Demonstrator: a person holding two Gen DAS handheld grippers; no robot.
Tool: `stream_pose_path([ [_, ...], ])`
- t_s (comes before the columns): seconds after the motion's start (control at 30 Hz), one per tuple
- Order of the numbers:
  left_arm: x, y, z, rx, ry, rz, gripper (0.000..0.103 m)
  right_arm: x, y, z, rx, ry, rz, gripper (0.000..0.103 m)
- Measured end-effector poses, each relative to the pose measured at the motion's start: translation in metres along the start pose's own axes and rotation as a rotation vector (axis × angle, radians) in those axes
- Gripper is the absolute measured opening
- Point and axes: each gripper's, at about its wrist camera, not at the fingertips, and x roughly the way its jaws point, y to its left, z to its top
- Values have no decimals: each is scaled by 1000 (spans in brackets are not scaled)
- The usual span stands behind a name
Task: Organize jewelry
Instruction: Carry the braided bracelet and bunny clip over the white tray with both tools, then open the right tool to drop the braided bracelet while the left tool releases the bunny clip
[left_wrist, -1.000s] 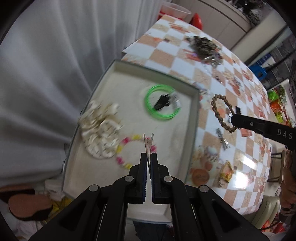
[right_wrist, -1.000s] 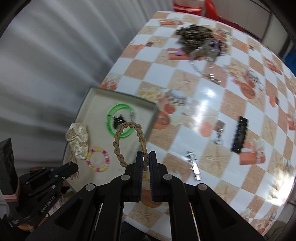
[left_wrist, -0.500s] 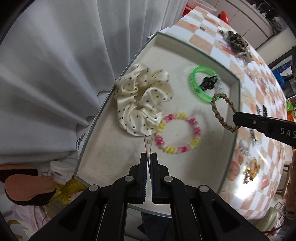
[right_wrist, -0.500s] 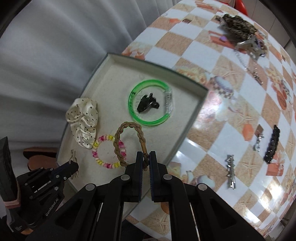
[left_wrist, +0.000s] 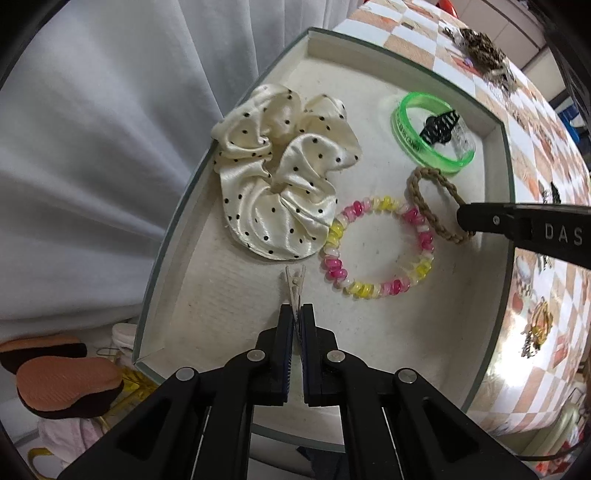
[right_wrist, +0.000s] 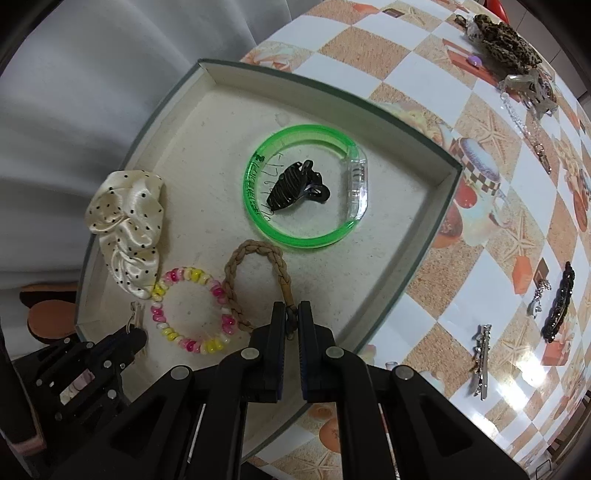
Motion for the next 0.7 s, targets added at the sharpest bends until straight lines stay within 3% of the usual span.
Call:
stream_pose_path([
  [0.43, 3, -12, -2, 46, 15, 78, 9, 7, 6, 13, 1, 22, 7, 11],
  [0.57, -3, -18, 3, 56, 13, 82, 9, -10, 2, 15, 13, -19, 42, 47],
  [0.7, -7, -22, 9, 65, 12, 78, 9, -28, 0, 19, 30, -60, 76, 50],
])
